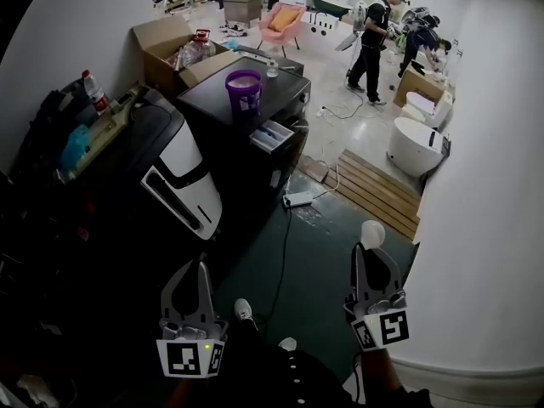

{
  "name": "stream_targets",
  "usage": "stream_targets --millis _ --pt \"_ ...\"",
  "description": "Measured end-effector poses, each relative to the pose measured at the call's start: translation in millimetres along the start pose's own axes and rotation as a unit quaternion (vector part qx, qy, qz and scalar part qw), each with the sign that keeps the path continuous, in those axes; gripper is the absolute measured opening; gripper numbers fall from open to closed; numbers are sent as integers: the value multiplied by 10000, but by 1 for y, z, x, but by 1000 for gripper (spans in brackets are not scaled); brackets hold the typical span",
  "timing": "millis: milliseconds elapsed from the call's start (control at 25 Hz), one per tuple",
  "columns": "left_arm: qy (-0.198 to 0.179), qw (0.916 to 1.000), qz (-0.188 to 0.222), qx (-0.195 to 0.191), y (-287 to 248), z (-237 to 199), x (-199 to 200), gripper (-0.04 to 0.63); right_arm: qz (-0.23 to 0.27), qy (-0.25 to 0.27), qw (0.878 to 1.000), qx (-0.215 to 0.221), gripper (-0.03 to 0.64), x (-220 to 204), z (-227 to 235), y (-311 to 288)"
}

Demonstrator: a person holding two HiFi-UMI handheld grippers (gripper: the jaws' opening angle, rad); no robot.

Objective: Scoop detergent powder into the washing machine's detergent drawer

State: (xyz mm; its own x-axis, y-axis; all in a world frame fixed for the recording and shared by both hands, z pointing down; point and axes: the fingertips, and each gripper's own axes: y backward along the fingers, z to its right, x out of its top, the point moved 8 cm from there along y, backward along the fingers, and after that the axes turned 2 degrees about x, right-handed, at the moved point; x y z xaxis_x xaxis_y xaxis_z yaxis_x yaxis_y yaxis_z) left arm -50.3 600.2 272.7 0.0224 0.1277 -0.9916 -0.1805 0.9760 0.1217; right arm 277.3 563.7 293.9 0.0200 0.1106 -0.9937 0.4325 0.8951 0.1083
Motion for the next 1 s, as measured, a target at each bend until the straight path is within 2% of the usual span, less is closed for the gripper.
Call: stream_targets --millis 240,720,1000 --pt "-9 9996 240 -112 -43 -24 5 14 99 115 9999 -76 32 9 4 -41" --pt "156 9995 265 -44 -99 -77 -9 14 16 240 9997 -96 34 6 -2 -117" --pt "210 9992 322 -141 -124 -110 -14 14 37 287 9993 -234 34 8 -15 -151"
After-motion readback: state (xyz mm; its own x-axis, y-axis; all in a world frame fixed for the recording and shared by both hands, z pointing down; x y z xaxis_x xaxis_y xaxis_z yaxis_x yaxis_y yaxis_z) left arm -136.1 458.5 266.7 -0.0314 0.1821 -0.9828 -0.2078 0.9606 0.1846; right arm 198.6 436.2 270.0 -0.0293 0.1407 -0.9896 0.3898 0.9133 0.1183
